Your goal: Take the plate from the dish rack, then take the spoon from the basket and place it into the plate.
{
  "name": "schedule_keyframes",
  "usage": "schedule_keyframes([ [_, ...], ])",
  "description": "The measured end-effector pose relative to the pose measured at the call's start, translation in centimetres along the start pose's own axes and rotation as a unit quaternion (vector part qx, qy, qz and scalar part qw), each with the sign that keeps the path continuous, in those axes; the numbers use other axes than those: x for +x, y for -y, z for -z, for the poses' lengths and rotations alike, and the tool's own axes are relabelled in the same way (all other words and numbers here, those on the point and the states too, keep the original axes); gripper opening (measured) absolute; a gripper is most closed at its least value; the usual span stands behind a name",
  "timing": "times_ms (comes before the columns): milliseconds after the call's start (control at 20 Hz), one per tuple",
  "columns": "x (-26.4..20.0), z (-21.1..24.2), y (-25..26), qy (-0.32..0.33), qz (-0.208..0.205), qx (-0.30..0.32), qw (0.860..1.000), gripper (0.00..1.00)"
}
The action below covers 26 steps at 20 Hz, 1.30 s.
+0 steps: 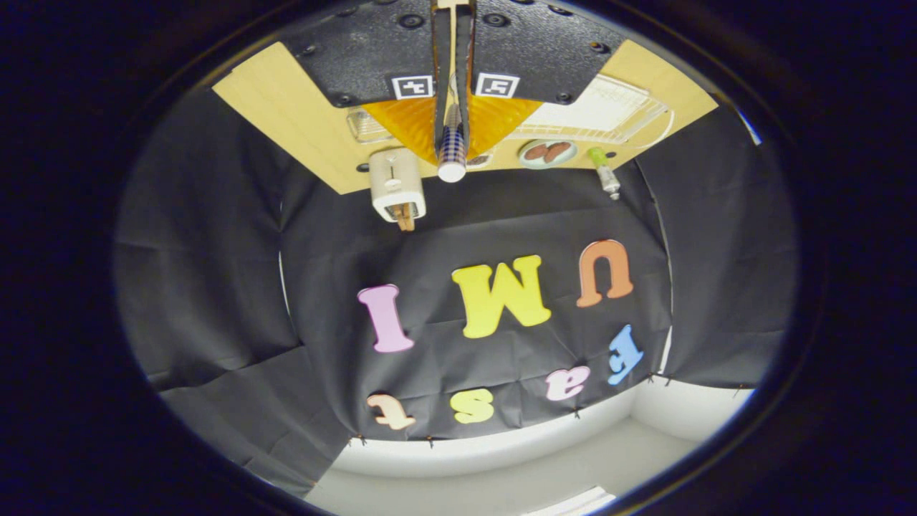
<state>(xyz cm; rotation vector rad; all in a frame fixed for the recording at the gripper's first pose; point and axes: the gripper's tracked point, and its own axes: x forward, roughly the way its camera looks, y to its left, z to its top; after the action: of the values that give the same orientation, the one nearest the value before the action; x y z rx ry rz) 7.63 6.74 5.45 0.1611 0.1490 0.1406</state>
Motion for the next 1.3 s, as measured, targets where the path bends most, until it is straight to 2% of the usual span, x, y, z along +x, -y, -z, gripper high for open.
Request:
schedule_keyframes([
  [200,-0.6,4.9,-7.4,-0.032,-0.045,-0.009,0.998,0.08],
  [500,0.0,11.5,-12.6,-0.078,-0.049,-0.017,0.996,0.08],
  [750,0.6,14.7,-14.0,-0.089,-0.04,-0.029,0.995,0.08],
  [1050,1.4,16.6,-14.7,-0.098,-0.041,-0.009,0.994,0.1],
  [1250,1.3,17.0,-14.5,-0.105,-0.053,-0.002,0.993,0.18],
  [1300,1.5,16.9,-14.3,-0.104,-0.051,-0.004,0.993,0.22],
])
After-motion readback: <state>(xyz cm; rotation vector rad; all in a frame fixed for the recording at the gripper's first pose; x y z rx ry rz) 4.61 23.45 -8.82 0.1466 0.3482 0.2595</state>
